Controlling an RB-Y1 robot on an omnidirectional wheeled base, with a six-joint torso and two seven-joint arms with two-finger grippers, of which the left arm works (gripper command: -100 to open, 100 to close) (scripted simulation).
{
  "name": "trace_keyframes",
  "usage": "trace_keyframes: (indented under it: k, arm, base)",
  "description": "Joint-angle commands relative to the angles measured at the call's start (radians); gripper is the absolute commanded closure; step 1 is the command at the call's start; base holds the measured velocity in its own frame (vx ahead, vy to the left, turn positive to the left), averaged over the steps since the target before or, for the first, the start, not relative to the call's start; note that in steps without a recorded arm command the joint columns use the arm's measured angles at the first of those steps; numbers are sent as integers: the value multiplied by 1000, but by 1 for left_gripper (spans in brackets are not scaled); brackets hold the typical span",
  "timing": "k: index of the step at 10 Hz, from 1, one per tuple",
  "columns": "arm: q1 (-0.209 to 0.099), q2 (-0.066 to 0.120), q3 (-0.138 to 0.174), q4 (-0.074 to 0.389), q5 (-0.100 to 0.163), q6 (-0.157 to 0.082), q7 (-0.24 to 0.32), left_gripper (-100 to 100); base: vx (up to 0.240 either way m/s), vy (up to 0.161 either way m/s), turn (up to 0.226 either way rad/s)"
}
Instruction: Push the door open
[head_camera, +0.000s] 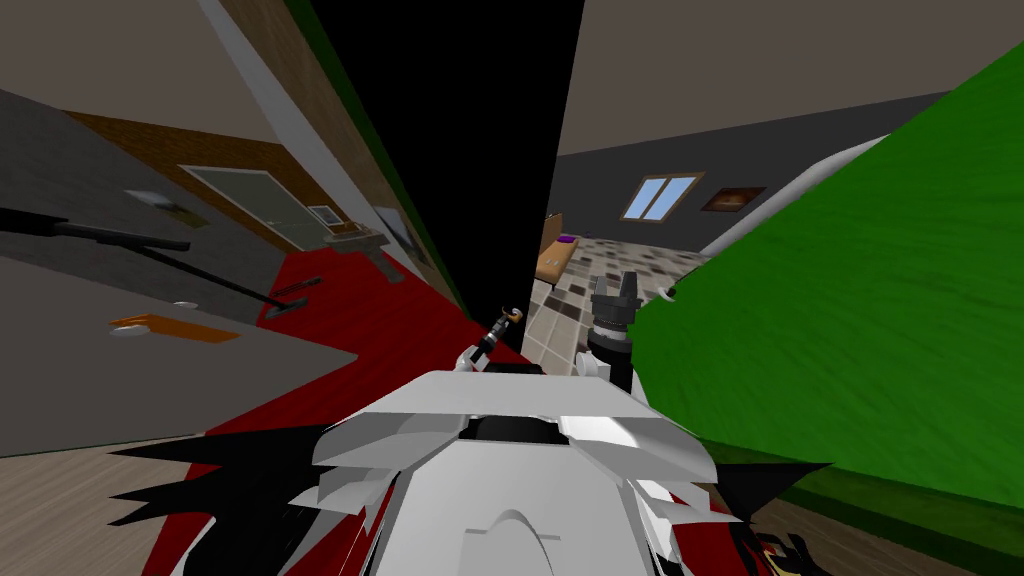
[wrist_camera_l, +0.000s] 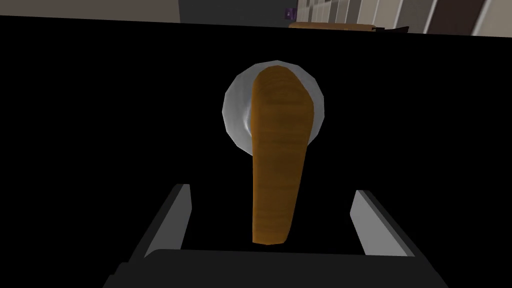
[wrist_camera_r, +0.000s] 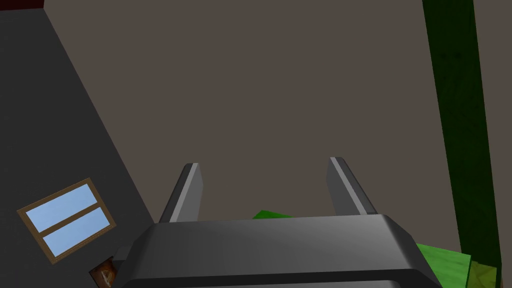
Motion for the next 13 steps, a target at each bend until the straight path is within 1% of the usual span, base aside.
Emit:
trace_keyframes:
  k: [1, 2, 3, 4, 9, 10, 12, 13]
  arm:
    - [0, -6, 4, 2, 2, 1, -5, -100]
    - [-1, -12, 6, 5, 3, 2, -8, -100]
    - [-1, -9, 5, 3, 2, 1, -6, -100]
    - [-1, -9, 5, 3, 2, 1, -6, 100]
    - [-1, -9, 5, 3, 2, 1, -6, 100]
    - [-4, -7, 15, 3, 8, 5, -12, 100]
    - [-4, -4, 29, 5, 14, 6, -19, 100]
    - [-4, -2, 40, 6, 20, 7, -25, 100]
  base:
    - [164, -82, -26]
    - [166, -86, -28]
    - [75, -41, 1]
    - [-11, 6, 4]
    - [-7, 5, -6]
    - [81, -63, 16]
    - [134, -133, 39]
    - [155, -151, 37]
